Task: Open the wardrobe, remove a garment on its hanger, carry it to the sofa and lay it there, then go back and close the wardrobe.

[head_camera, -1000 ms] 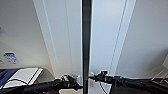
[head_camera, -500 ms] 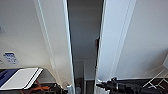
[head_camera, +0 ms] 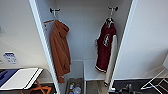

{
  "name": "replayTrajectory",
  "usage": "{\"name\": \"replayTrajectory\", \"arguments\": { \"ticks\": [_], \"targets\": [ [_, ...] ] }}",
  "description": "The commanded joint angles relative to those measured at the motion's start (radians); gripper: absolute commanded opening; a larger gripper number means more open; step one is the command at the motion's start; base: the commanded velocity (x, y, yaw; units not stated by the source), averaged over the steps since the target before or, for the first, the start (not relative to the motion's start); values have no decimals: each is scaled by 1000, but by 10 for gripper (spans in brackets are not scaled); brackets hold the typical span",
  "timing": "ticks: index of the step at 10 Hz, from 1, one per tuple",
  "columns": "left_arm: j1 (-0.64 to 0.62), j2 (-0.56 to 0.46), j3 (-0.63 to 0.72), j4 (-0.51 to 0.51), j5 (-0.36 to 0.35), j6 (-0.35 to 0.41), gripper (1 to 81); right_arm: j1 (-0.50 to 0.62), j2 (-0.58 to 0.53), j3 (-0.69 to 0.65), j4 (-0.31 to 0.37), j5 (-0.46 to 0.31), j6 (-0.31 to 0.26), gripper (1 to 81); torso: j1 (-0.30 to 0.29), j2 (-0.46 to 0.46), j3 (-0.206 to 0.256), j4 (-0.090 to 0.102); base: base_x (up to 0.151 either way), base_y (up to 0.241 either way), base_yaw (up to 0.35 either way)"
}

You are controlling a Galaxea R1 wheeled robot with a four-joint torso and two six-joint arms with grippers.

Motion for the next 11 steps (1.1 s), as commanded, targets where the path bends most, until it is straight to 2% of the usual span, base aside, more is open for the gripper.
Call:
{"name": "replayTrajectory", "arguments": {
  "ticks": [1,2,4,5,6,7,8,9,11],
  "targets": [
    [263,-238,312,194,-181,-25,811,-63,-241,305,-90,39,27,811,0,0,0,0,0,0,0],
    [369,-295,289,228,-278,-23,811,-102,-315,327,-102,69,27,811,0,0,0,0,0,0,0],
    [581,-342,131,248,-571,-28,811,-169,-456,299,-101,122,37,811,-2,-1,1,0,0,0,0],
    [688,-312,33,239,-709,-31,811,-200,-497,223,-71,124,43,811,-3,-2,2,0,0,0,0],
    [757,-254,-78,216,-811,-35,811,-265,-502,100,35,125,53,811,-5,-3,2,0,0,0,0],
    [793,-178,-177,128,-824,-41,811,-354,-472,9,74,128,54,811,-6,-4,3,0,0,0,0],
    [811,-52,-323,66,-809,-45,811,-426,-400,-101,103,133,60,811,-7,-5,3,0,0,0,0],
    [817,77,-451,41,-766,-70,811,-501,-302,-211,130,133,59,811,-8,-5,4,0,0,0,0],
    [816,327,-743,21,-639,-117,811,-601,-94,-423,144,133,63,811,-9,-6,5,0,0,0,0]
  ]
}}
